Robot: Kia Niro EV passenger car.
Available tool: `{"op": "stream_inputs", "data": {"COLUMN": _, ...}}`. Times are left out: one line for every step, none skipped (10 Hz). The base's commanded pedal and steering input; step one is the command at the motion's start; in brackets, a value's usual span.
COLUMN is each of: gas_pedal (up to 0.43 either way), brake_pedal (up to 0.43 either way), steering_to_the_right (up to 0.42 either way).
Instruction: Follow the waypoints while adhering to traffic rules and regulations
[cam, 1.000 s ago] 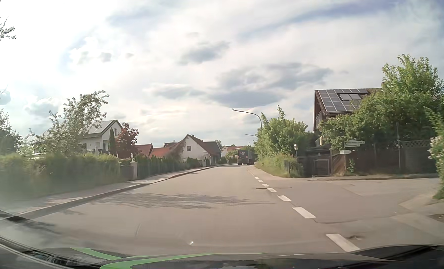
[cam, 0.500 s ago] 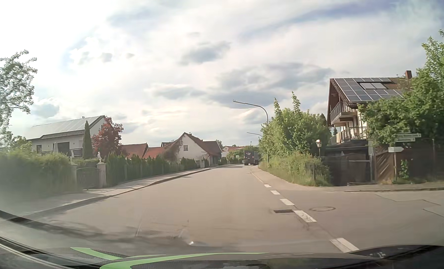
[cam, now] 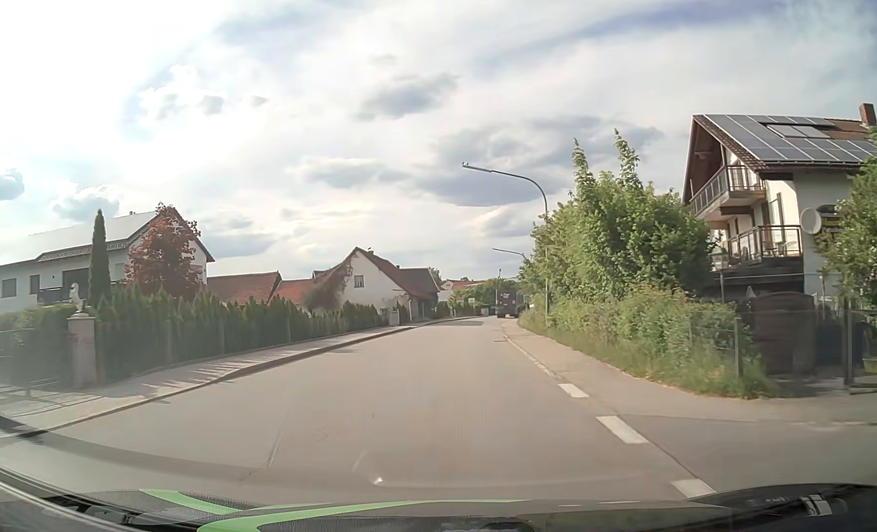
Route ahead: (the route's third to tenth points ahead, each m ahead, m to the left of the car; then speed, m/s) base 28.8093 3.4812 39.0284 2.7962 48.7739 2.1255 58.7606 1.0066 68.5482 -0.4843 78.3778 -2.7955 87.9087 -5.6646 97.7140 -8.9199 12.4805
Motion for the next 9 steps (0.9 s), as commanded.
{"op": "stream_inputs", "data": {"gas_pedal": 0.130, "brake_pedal": 0.000, "steering_to_the_right": -0.004}}
{"op": "stream_inputs", "data": {"gas_pedal": 0.130, "brake_pedal": 0.000, "steering_to_the_right": -0.004}}
{"op": "stream_inputs", "data": {"gas_pedal": 0.130, "brake_pedal": 0.000, "steering_to_the_right": -0.003}}
{"op": "stream_inputs", "data": {"gas_pedal": 0.130, "brake_pedal": 0.000, "steering_to_the_right": -0.003}}
{"op": "stream_inputs", "data": {"gas_pedal": 0.130, "brake_pedal": 0.000, "steering_to_the_right": -0.003}}
{"op": "stream_inputs", "data": {"gas_pedal": 0.130, "brake_pedal": 0.000, "steering_to_the_right": -0.003}}
{"op": "stream_inputs", "data": {"gas_pedal": 0.130, "brake_pedal": 0.000, "steering_to_the_right": -0.002}}
{"op": "stream_inputs", "data": {"gas_pedal": 0.130, "brake_pedal": 0.000, "steering_to_the_right": -0.002}}
{"op": "stream_inputs", "data": {"gas_pedal": 0.130, "brake_pedal": 0.000, "steering_to_the_right": -0.001}}
